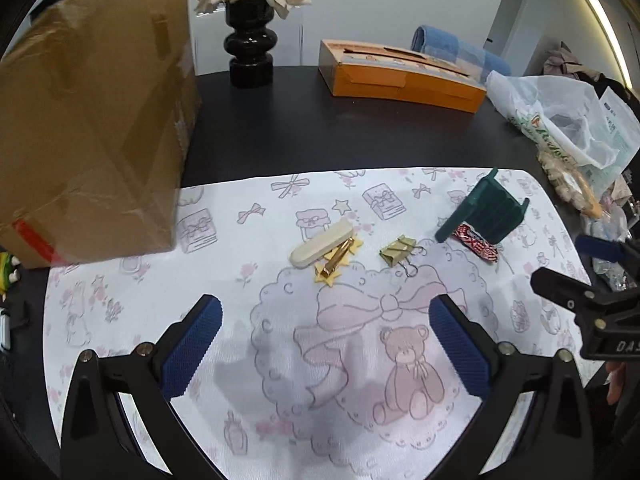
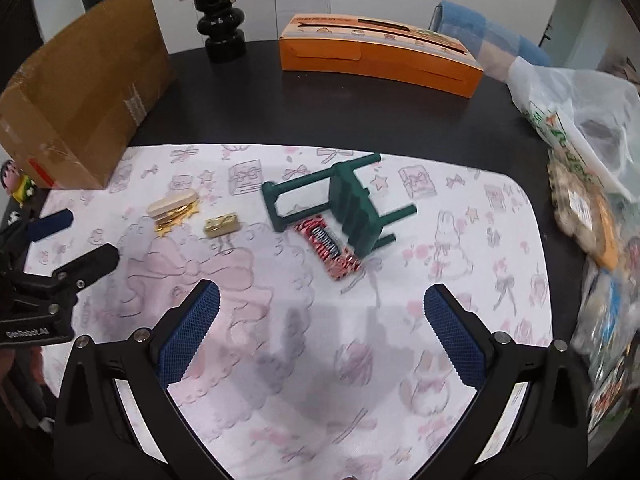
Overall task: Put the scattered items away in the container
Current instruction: 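Grasp the green stool toy with the right tool while the left tool grasps the cream stick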
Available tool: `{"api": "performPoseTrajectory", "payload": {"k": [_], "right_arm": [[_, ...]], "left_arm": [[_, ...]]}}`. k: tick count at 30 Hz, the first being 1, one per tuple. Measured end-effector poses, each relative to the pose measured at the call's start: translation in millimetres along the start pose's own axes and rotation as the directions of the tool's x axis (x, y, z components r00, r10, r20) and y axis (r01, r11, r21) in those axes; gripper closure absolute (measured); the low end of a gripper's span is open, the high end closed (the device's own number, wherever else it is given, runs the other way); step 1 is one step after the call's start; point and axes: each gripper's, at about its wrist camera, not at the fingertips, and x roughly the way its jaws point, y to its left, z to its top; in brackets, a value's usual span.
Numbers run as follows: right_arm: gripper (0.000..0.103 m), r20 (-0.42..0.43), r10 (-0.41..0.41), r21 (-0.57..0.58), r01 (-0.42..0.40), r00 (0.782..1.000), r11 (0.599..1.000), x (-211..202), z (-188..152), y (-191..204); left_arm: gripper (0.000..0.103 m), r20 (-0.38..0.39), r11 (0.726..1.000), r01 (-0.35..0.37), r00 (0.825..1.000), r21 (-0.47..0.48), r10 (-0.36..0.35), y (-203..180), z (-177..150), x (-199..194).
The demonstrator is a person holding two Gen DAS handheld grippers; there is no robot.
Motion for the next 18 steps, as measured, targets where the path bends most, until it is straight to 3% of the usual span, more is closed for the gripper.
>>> {"api": "performPoseTrajectory", "payload": {"k": [3, 7, 9, 13, 18], "right_arm": [[0.0, -0.019, -0.011, -0.052, 0.01, 1.0, 0.999, 20.1, 13.2, -5.9], [0.0, -0.04, -0.014, -0.094, 0.01, 0.999, 0.996, 41.8, 27.8, -18.8], [0.0, -0.048, -0.014, -0.111, 0.008, 0.999, 0.994, 51.4, 33.0, -23.4], [0.0, -0.064, 0.008, -0.141, -0.017, 0.998, 0.99, 67.8, 38.8, -29.2], [0.001, -0.062, 0.072, -0.148, -0.08, 0.995, 0.986, 80.5, 39.9, -31.0]], "left_arm": [[0.002, -0.004, 1.0, -0.001, 1.0, 0.007, 0.001, 2.7, 11.1, 15.1], [0.029, -0.052, 1.0, 0.004, 0.999, 0.014, -0.003, 6.9, 22.2, 40.1], [0.032, -0.079, 1.0, -0.001, 0.997, 0.028, 0.003, 7.5, 25.6, 52.9], [0.051, -0.128, 0.998, 0.001, 0.992, 0.057, 0.007, 3.9, 30.0, 73.8], [0.053, -0.136, 0.996, 0.007, 0.991, 0.092, 0.006, -5.1, 36.4, 86.2]]}}
